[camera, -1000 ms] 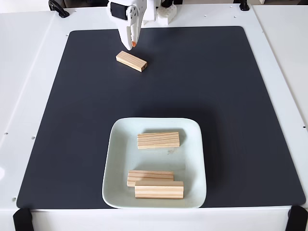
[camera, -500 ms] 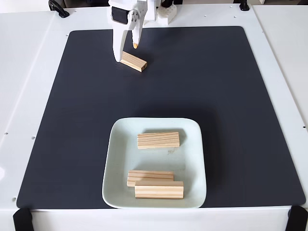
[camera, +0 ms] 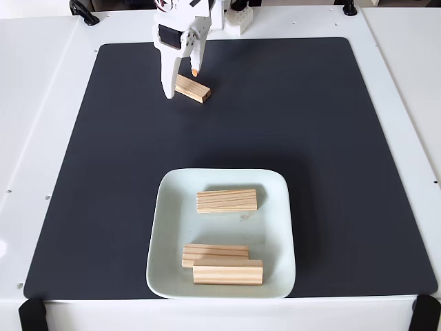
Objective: Pick up the wooden block and place them on the plate.
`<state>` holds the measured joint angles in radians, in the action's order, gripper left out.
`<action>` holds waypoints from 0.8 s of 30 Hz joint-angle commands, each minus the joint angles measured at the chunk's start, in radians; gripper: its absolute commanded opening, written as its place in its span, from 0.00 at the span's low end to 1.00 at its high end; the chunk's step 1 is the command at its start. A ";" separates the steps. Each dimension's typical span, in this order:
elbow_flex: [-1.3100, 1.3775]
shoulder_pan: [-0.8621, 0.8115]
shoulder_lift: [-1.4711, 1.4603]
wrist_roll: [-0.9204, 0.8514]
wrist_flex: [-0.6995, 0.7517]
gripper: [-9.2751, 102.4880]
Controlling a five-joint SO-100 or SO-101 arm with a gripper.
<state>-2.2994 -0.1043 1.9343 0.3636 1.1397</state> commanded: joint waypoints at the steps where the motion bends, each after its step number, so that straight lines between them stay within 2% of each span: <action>1: 0.026 0.002 0.000 0.008 -0.012 0.38; 24: 0.020 0.032 -0.043 0.008 -0.044 0.38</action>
<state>-2.2979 -0.0798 1.8883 0.3636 1.1014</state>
